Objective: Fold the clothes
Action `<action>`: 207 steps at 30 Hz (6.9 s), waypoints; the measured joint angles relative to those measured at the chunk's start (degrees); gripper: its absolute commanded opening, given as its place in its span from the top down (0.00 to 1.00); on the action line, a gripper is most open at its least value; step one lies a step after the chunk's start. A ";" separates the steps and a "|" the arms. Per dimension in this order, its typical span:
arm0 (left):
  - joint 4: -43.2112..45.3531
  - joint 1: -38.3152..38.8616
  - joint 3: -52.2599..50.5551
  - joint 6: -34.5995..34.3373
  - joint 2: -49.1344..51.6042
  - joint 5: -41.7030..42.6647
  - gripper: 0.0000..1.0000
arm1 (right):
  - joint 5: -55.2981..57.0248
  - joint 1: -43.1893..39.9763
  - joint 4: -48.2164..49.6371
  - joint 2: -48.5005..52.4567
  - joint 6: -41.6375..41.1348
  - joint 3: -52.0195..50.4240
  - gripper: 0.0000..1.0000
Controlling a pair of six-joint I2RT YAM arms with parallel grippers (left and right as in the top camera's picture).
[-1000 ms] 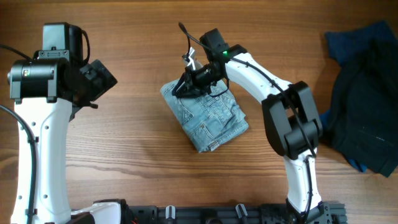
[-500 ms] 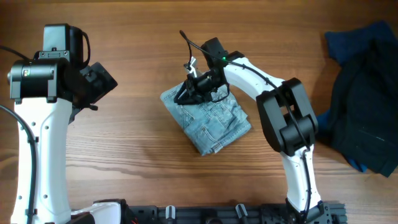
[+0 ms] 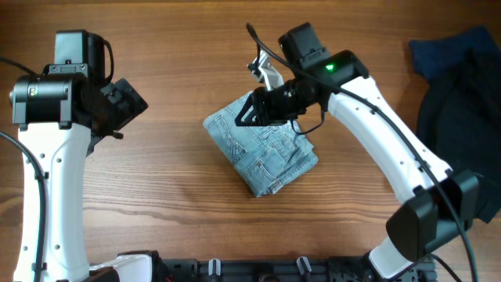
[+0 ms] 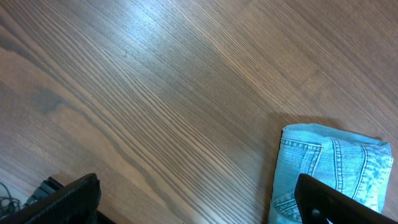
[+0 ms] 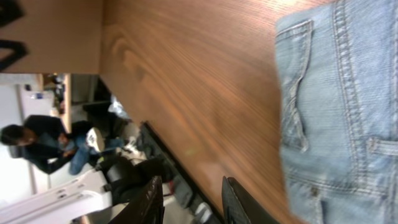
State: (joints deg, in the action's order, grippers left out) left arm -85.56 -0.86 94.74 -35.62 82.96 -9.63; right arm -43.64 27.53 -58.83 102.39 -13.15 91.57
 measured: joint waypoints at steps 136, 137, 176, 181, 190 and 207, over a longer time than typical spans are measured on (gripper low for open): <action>0.48 0.00 0.00 0.00 0.15 0.04 0.00 | -12.17 2.32 52.17 4.17 -15.74 -28.37 0.96; 0.46 0.00 0.00 0.00 0.33 0.04 0.00 | -11.72 2.32 52.24 6.38 -15.52 -28.37 0.96; 0.24 0.00 0.00 0.00 5.16 0.07 0.00 | -6.82 -1.40 64.28 10.01 -21.55 -23.17 0.96; -0.20 0.00 0.00 0.00 5.16 0.04 0.00 | -5.35 -2.45 67.08 20.72 -23.19 -23.19 0.96; -0.26 0.00 0.00 0.00 5.16 0.04 0.00 | -8.15 -4.22 67.78 22.73 -24.39 -22.73 0.96; -0.61 0.00 0.00 0.39 5.16 0.04 0.00 | 1.27 -6.10 29.20 -13.46 -16.57 -23.23 0.96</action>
State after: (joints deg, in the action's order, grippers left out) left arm -86.17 -0.86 94.74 -35.22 88.12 -9.58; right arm -42.37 21.43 -29.63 88.92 -29.71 68.34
